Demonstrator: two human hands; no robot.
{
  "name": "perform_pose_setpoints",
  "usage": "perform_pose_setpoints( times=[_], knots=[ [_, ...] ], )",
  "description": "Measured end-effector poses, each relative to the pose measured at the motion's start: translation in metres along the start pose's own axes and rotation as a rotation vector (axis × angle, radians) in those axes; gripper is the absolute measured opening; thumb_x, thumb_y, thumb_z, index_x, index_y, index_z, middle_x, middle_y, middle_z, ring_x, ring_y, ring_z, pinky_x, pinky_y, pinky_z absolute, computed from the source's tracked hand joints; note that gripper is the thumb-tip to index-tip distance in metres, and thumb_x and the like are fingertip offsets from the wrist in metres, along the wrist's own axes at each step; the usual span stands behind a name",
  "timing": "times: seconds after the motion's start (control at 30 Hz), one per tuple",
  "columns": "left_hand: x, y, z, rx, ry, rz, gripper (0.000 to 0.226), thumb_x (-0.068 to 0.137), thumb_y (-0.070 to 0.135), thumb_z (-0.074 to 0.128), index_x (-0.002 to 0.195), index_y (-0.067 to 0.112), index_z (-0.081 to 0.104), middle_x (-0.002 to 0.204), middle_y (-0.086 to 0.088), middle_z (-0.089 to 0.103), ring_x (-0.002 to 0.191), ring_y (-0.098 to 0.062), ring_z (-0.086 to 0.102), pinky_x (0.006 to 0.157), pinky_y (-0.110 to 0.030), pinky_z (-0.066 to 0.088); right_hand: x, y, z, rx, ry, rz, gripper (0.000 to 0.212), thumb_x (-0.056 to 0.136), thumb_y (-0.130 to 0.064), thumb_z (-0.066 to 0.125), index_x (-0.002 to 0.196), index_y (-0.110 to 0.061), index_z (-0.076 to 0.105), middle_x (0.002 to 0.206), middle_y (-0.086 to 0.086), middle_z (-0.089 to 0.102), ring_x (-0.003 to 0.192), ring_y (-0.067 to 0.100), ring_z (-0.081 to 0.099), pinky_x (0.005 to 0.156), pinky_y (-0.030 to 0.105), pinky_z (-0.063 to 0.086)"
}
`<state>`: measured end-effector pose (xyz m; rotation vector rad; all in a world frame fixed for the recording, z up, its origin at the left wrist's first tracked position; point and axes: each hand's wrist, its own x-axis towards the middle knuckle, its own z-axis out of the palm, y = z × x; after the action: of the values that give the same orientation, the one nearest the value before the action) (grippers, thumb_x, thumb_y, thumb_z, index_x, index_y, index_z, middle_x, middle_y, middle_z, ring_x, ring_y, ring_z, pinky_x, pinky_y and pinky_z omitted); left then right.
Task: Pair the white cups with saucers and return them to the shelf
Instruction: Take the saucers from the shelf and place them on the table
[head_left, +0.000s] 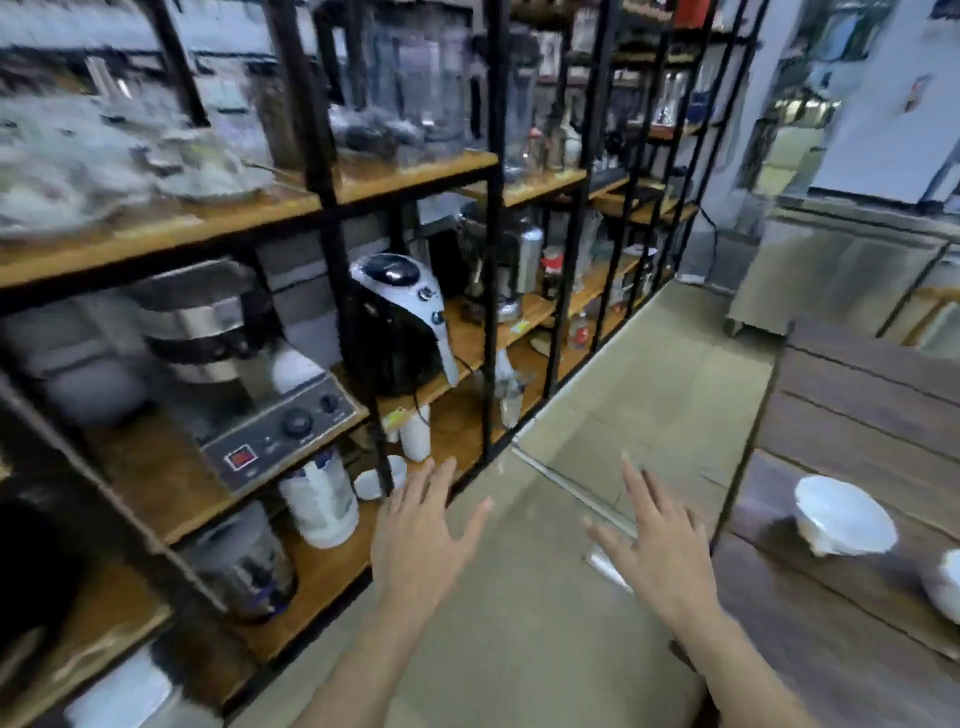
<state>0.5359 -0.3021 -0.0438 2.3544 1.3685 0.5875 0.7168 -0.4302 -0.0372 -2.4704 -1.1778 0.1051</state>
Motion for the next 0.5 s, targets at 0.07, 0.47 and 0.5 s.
perform_pose_setpoints(
  times=[0.07,0.47,0.5],
  knots=[
    [-0.005,-0.046,-0.039,0.045,0.061,-0.105,0.068,0.087,0.064,0.034,0.145,0.029,0.032,0.154,0.005,0.034,0.142,-0.015,0.029,0.115,-0.032,0.025,0.006,-0.057,0.015,0.025,-0.056,-0.092,0.085,0.076,-0.073,0.033,0.149,-0.033,0.013,0.155,0.003,0.031,0.138,0.024,0.036,0.109,0.040,0.026],
    [-0.064,-0.239,-0.218,0.096,0.527,-0.492,0.075,0.078,0.069,0.027,0.137,0.028,0.048,0.141,0.001,0.051,0.132,-0.016,0.043,0.109,-0.033,0.034,-0.017,-0.372,0.093,0.199,-0.359,-0.779,0.081,0.084,-0.062,0.044,0.148,-0.039,0.000,0.160,-0.005,0.011,0.146,0.016,0.015,0.116,0.040,0.019],
    [-0.067,-0.254,-0.228,0.089,0.557,-0.513,0.074,0.078,0.069,0.028,0.137,0.029,0.048,0.139,0.004,0.052,0.130,-0.015,0.044,0.108,-0.033,0.035,-0.021,-0.395,0.102,0.210,-0.383,-0.821,0.082,0.083,-0.063,0.044,0.147,-0.040,-0.002,0.160,-0.007,0.009,0.146,0.016,0.014,0.117,0.040,0.018]
  ],
)
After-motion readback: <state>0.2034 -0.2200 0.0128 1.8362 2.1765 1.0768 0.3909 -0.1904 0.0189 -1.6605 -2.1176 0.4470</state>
